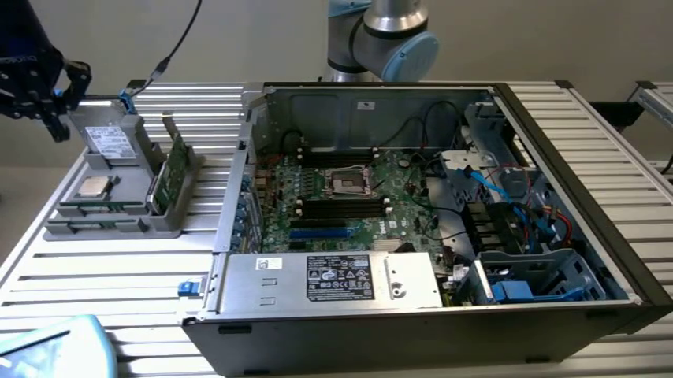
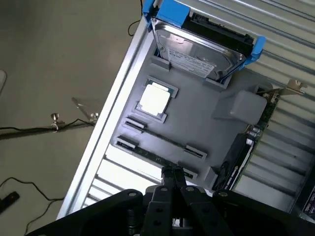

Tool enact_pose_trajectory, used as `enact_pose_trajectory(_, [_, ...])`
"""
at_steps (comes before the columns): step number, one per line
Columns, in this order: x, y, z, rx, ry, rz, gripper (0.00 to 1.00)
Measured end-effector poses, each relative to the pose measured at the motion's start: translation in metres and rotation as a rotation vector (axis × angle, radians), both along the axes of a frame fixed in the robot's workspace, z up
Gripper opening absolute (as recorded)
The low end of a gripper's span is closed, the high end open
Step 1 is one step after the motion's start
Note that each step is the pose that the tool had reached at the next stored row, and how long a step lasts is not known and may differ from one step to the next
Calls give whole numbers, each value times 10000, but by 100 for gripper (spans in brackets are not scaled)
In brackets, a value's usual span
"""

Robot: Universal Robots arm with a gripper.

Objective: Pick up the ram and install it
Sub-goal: 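Pick up the ram and move it above insertion slot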

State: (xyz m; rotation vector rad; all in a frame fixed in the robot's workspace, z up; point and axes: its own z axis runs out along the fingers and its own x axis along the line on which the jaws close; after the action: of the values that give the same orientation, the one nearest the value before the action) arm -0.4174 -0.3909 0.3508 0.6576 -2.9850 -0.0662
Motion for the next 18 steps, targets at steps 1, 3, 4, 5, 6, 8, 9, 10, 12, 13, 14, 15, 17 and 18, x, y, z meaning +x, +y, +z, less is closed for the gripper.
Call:
enact_pose_trajectory(1, [0, 0, -7, 0, -1, 185, 11])
enact_pose_trajectory(3, [0, 0, -18, 0, -4, 550, 11])
enact_pose_trajectory(4, [0, 0, -23, -1, -9, 718, 11])
enact_pose_trajectory(5, [0, 0, -29, 0, -12, 910, 11])
enact_pose_trajectory(6, [0, 0, -35, 0, -15, 1095, 11])
enact_pose_trajectory(8, [0, 0, -47, 0, -18, 1456, 11])
enact_pose_trajectory(9, [0, 0, -52, 0, -18, 1628, 11])
enact_pose_trajectory(10, [0, 0, -58, 0, -18, 1815, 11])
enact_pose_trajectory(12, [0, 0, -70, 1, -18, 2174, 11])
enact_pose_trajectory(13, [0, 0, -77, 1, -19, 2371, 11])
enact_pose_trajectory(14, [0, 0, -83, 1, -19, 2544, 11])
enact_pose_trajectory(15, [0, 0, -90, 1, -18, 2730, 11])
enact_pose_trajectory(17, [0, 0, -104, 2, -20, 3096, 11])
enact_pose_trajectory(18, [0, 0, -109, 1, -18, 3269, 11])
